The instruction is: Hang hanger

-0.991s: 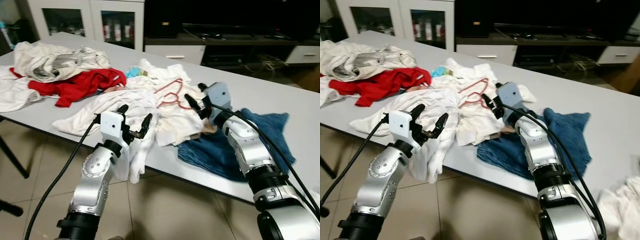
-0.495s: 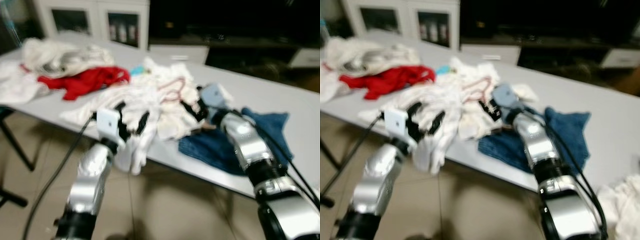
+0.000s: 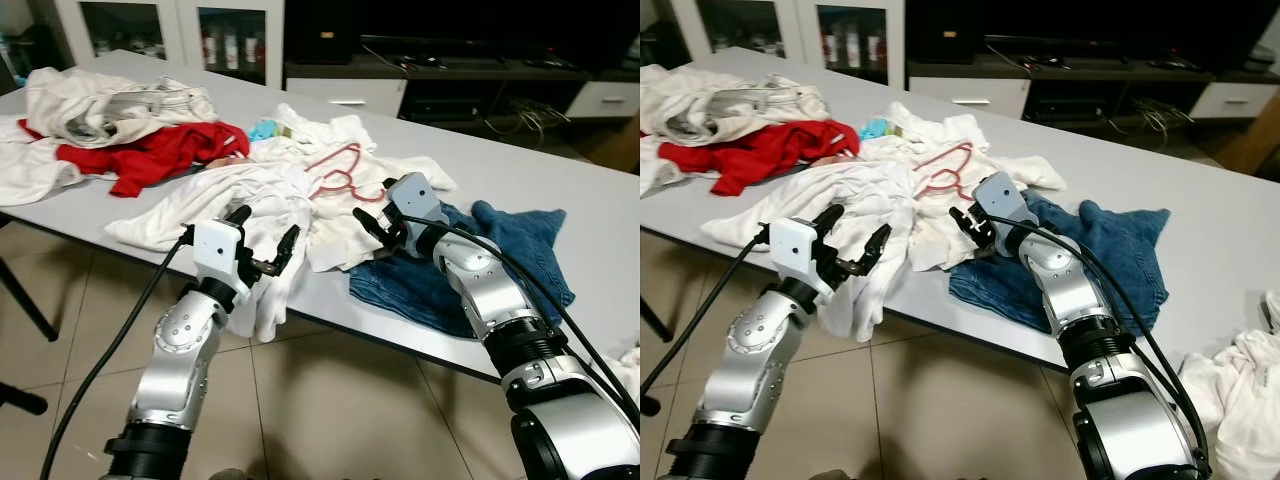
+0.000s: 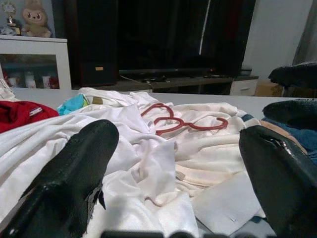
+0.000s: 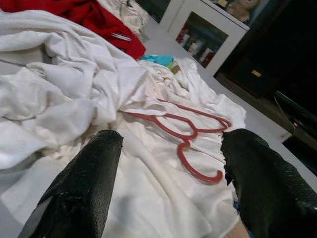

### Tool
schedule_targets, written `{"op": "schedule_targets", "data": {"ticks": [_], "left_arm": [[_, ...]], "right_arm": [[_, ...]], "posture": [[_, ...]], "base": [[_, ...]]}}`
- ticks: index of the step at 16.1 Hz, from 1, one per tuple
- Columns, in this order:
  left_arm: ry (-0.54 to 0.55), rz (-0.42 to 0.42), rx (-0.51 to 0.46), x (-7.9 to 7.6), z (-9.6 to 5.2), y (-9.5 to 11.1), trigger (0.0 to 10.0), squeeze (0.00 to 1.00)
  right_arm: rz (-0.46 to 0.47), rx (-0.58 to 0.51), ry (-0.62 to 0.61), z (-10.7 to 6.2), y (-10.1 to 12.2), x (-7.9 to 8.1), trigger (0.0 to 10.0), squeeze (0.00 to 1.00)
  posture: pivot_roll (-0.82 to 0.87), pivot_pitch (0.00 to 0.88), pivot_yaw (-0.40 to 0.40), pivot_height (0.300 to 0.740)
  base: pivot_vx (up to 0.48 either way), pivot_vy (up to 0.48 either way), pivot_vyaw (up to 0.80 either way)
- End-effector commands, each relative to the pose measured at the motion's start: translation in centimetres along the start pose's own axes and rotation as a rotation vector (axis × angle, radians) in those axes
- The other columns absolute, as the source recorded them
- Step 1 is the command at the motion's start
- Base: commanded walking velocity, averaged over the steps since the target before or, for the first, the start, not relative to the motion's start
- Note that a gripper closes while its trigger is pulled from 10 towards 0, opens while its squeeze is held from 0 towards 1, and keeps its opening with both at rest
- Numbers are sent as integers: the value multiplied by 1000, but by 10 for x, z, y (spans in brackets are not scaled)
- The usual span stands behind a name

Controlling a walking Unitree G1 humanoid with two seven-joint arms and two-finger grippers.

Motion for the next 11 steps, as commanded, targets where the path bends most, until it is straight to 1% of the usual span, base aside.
{"op": "schedule_targets", "data": {"ticks": [1,2,4,5,6,7,8,9,11], "left_arm": [[-25,27,-10,0,1,6,10000,0],[-56,68,-14,-3,0,8,10000,0],[-97,129,-34,-8,-1,13,10000,0],[-120,167,-52,-13,-1,16,10000,0],[-108,151,-59,-15,-2,17,10000,0],[-84,113,-61,-17,-4,17,10000,0],[-81,102,-59,-19,-6,16,10000,0],[-95,108,-47,-22,-11,13,10000,0],[-107,117,-40,-24,-12,11,10000,0]], "right_arm": [[3,-31,-41,2,9,-8,10000,0],[24,-38,-77,0,8,-10,10000,0],[60,-41,-124,-3,3,-14,10000,0],[76,-42,-153,-6,0,-17,10000,0],[73,-45,-161,-6,1,-19,10000,0],[70,-54,-176,-5,5,-23,10000,0],[74,-58,-190,-3,7,-25,10000,0],[97,-65,-232,-1,11,-31,10000,0],[127,-57,-268,-1,9,-35,10000,0]], "posture": [[71,0,-56,740],[75,0,-56,740],[153,0,-114,740],[164,0,-127,740],[179,0,-142,740],[184,0,-149,740],[185,0,-150,740],[191,0,-153,740],[195,0,-155,740]], "base": [[0,0,0],[0,0,0],[0,0,0],[0,0,0],[0,0,0],[0,0,0],[0,0,0],[0,0,0],[0,0,0]]}}
Point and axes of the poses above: a point about 5 cm out from each wrist's last joint towards the gripper, its own z axis pointing out of the wrist towards the gripper, its own y axis along the axis of the wrist's last joint, x = y × z, the point moved 1 cm from there along z, pointing out of the wrist towards the gripper, and after that the axes turned 4 degrees about z, right-handed, at the moved point
